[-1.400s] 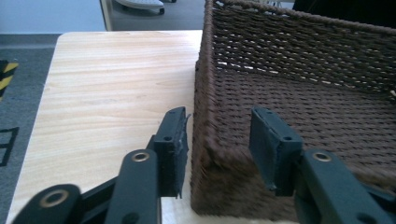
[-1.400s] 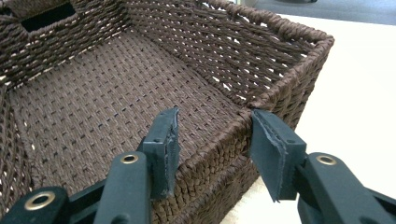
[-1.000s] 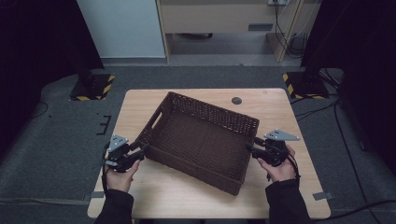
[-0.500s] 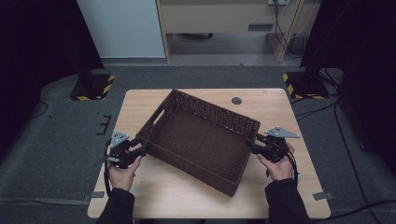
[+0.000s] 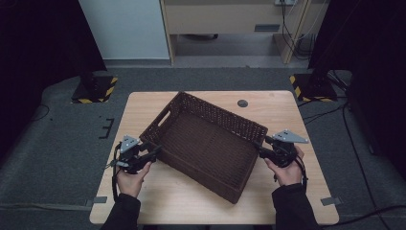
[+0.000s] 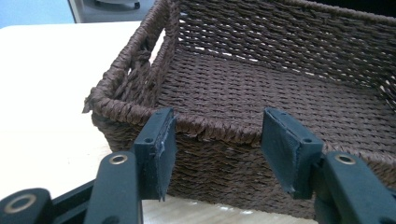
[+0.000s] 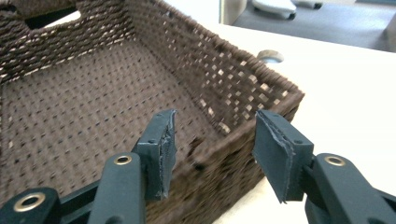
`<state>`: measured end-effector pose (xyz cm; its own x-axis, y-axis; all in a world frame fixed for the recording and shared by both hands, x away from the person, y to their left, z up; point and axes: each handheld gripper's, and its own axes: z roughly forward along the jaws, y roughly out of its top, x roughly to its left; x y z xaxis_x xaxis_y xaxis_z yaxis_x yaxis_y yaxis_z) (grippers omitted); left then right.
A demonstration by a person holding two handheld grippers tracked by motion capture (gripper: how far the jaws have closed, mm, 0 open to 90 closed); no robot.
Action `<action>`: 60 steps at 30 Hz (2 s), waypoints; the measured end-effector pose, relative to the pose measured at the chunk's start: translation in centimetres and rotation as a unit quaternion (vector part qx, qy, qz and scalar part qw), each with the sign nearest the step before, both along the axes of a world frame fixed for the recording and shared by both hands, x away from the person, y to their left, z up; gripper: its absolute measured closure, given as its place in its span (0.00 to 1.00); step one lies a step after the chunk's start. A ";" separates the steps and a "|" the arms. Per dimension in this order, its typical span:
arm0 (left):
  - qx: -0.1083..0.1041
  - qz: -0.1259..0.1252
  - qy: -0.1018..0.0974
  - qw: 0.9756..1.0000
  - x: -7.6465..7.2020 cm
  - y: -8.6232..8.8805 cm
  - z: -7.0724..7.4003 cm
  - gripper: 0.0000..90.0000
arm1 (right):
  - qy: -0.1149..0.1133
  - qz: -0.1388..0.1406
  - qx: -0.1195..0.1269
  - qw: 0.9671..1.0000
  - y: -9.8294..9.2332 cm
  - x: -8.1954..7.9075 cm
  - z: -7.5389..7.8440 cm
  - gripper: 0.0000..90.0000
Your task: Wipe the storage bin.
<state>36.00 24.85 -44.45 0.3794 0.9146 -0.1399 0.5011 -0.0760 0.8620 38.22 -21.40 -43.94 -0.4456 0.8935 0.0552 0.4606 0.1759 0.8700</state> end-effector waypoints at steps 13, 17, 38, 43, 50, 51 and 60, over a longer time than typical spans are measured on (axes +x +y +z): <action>-0.013 -0.008 -0.002 1.000 -0.1 -0.6 0.4 0.47 | 0.014 -0.005 0.011 1.000 -0.2 0.0 -0.7 0.55; -0.011 -0.023 -0.003 1.000 -0.4 -1.7 0.5 0.46 | 0.014 -0.005 0.007 1.000 0.0 -0.5 -0.6 0.54; 0.006 -0.014 -0.002 1.000 -0.2 -2.7 0.6 0.45 | 0.005 -0.022 0.003 1.000 -0.1 -0.1 -0.7 0.52; 0.006 -0.009 -0.001 1.000 -0.4 -3.1 0.5 0.44 | 0.008 -0.018 -0.005 1.000 0.0 -0.4 -0.5 0.52; 0.009 -0.016 -0.002 1.000 0.6 -2.9 0.3 0.46 | -0.014 -0.033 -0.013 0.999 -0.4 -0.2 0.0 0.48; 0.008 -0.016 -0.001 1.000 0.7 -2.8 0.3 0.46 | -0.016 -0.040 -0.014 0.999 -0.4 -0.1 0.0 0.47; 0.002 -0.024 -0.002 1.000 0.0 -2.9 0.6 0.47 | -0.001 -0.033 0.004 0.999 -0.4 0.2 -0.8 0.48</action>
